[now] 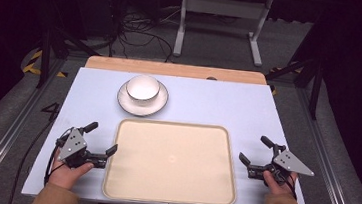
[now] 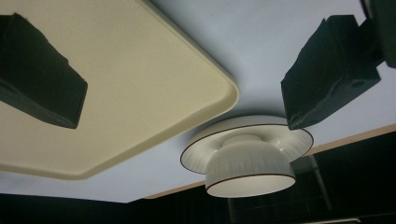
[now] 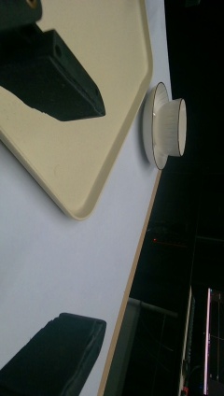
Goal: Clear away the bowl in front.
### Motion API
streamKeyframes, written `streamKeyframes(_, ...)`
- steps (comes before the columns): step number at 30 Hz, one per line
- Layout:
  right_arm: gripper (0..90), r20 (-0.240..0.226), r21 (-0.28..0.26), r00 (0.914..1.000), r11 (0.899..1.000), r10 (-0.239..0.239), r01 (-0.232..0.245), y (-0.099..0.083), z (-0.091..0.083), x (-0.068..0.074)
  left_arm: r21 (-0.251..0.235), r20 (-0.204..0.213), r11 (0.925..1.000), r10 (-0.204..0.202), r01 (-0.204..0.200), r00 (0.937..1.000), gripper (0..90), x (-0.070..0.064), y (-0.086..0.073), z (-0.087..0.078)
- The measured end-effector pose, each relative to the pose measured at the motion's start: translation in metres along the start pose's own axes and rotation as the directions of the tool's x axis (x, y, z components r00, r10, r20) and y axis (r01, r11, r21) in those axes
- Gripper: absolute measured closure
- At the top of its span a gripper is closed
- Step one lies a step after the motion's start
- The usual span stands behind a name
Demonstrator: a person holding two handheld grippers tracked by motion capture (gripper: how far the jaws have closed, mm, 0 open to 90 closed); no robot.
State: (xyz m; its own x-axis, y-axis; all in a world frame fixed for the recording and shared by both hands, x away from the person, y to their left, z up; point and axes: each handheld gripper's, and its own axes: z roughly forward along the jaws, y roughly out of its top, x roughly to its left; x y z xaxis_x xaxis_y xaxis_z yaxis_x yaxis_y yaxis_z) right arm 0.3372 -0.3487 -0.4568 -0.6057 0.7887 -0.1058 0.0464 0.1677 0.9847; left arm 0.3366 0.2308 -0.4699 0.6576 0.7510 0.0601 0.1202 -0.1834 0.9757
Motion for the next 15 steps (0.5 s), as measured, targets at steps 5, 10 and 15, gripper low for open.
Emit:
streamKeyframes(5,1.2,-0.002,0.002,1.0000,1.000,-0.001,0.001,0.0001,0.0002,-0.0001,-0.006,-0.008,0.9999,-0.016,0.016,0.9998,2.1,0.0010,-0.0004,-0.0006)
streamKeyframes(10,1.2,-0.013,-0.003,0.9999,1.000,-0.009,0.009,-0.0001,-0.0001,0.0004,0.002,-0.014,0.9999,-0.015,0.015,0.9998,3.5,0.0008,0.0002,0.0001)
streamKeyframes(15,1.2,-0.018,0.005,0.9997,1.000,-0.016,0.016,0.0001,0.0008,0.0009,0.014,-0.009,0.9994,-0.031,0.031,0.9995,5.1,0.0007,0.0013,-0.0001)
